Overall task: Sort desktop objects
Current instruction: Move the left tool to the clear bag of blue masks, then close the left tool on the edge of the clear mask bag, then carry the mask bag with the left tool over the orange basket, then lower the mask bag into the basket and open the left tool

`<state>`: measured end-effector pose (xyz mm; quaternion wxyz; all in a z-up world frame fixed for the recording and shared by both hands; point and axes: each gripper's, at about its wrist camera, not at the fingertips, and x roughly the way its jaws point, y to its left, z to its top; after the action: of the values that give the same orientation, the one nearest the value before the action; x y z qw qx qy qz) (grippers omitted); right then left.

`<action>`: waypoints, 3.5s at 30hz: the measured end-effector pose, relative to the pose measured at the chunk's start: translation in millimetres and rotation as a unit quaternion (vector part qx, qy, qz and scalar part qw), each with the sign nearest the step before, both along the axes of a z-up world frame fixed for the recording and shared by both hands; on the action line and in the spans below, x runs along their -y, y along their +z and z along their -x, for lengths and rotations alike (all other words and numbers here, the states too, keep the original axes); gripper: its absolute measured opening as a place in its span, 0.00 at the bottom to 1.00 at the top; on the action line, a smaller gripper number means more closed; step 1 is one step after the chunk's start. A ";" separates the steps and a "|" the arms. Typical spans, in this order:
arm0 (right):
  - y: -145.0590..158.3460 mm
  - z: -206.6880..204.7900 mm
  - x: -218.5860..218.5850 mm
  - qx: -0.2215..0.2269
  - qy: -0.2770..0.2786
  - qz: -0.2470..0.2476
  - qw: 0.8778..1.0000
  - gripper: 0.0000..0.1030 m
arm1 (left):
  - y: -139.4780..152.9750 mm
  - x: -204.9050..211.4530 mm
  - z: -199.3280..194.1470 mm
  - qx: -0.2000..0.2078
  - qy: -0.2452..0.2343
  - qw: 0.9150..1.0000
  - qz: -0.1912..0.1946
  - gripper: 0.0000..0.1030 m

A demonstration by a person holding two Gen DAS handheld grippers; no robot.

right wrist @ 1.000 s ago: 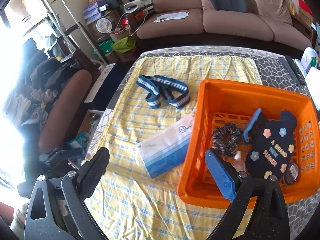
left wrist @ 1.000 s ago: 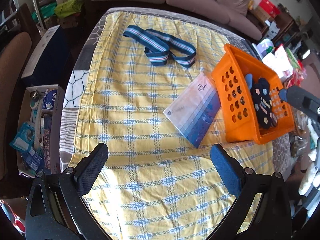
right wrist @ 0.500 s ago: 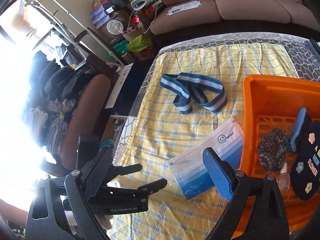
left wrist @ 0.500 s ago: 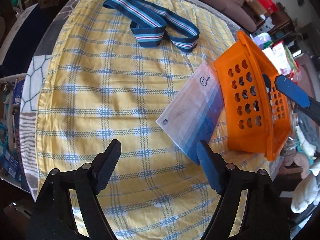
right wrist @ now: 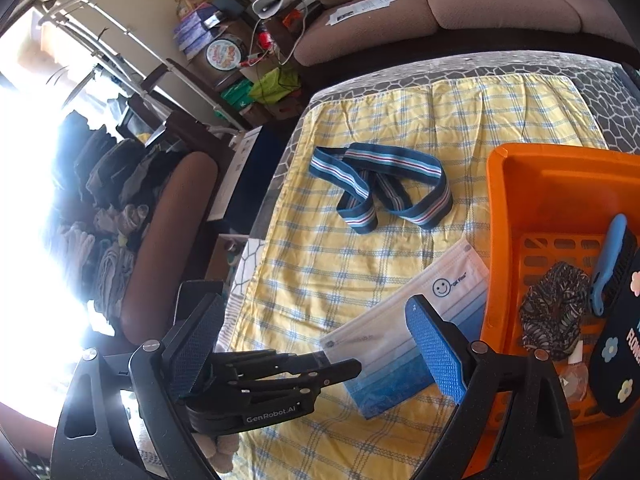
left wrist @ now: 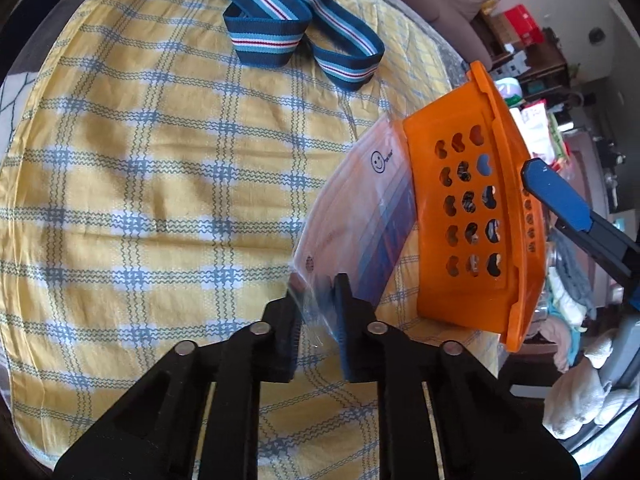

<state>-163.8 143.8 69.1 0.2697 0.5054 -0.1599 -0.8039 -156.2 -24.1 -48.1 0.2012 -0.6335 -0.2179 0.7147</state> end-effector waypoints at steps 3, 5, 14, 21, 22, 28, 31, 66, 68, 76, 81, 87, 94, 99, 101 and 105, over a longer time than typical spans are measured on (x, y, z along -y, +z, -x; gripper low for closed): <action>-1.6 -0.4 -0.4 0.003 -0.001 -0.001 1.000 0.92 | 8.4 4.9 -1.1 -0.020 0.025 0.999 -0.030 0.02; -1.1 -1.7 -0.7 0.005 -0.001 -0.002 1.000 0.92 | 17.6 11.2 -1.2 -0.034 0.038 0.998 -0.043 0.02; 1.0 -8.6 4.6 0.014 -0.003 0.014 1.000 0.92 | 55.9 73.1 -7.2 -0.057 0.100 0.990 -0.080 0.02; -26.2 -21.0 34.9 0.068 -0.007 0.061 0.996 0.92 | 32.5 129.5 -21.9 -0.019 0.167 0.978 -0.121 0.02; -32.6 -23.2 40.6 0.077 -0.008 0.067 0.995 0.92 | 25.8 135.4 -24.7 -0.013 0.174 0.977 -0.126 0.02; -73.1 -27.1 61.2 0.140 -0.032 0.111 0.983 0.92 | -1.8 159.7 -30.8 0.018 0.209 0.961 -0.179 0.02; -91.0 -21.2 57.2 0.178 -0.068 0.142 0.971 0.93 | -9.3 165.8 -30.4 0.028 0.219 0.954 -0.202 0.02; -4.8 -19.6 17.3 0.080 -0.060 0.135 0.986 0.96 | 108.7 52.7 -32.8 -0.075 0.091 0.988 -0.099 0.02; 4.7 -21.1 1.1 0.073 -0.066 0.135 0.986 0.96 | 119.3 31.5 -29.3 -0.079 0.075 0.989 -0.101 0.02; 19.5 -32.4 -91.9 0.055 -0.113 0.131 0.983 0.96 | 126.2 -63.8 -17.2 -0.069 0.021 0.991 -0.110 0.02; 19.3 -40.3 -150.6 0.051 -0.142 0.127 0.980 0.96 | 121.6 -120.6 -12.1 -0.061 -0.011 0.993 -0.103 0.02; 7.8 -41.2 -203.2 0.052 -0.165 0.118 0.978 0.96 | 114.3 -167.0 -9.1 -0.065 -0.033 0.994 -0.076 0.02; -17.1 -23.7 -226.4 0.061 -0.166 0.107 0.978 0.96 | 100.5 -186.0 -5.1 -0.092 -0.042 0.995 -0.010 0.02; -32.1 -6.6 -224.0 0.069 -0.161 0.095 0.980 0.96 | 95.7 -185.8 -10.1 -0.123 -0.046 0.990 0.049 0.03; -38.0 -1.8 -223.0 0.072 -0.160 0.091 0.980 0.96 | 91.3 -185.2 -9.9 -0.125 -0.047 0.989 0.065 0.03; -47.7 3.5 -221.1 0.077 -0.163 0.080 0.980 0.96 | 84.5 -187.0 -10.9 -0.134 -0.049 0.985 0.098 0.03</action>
<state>-167.2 364.9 21.4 0.1614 0.5102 -0.3238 -0.7802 -145.3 162.8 36.4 0.2002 -0.5584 -0.0866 0.8004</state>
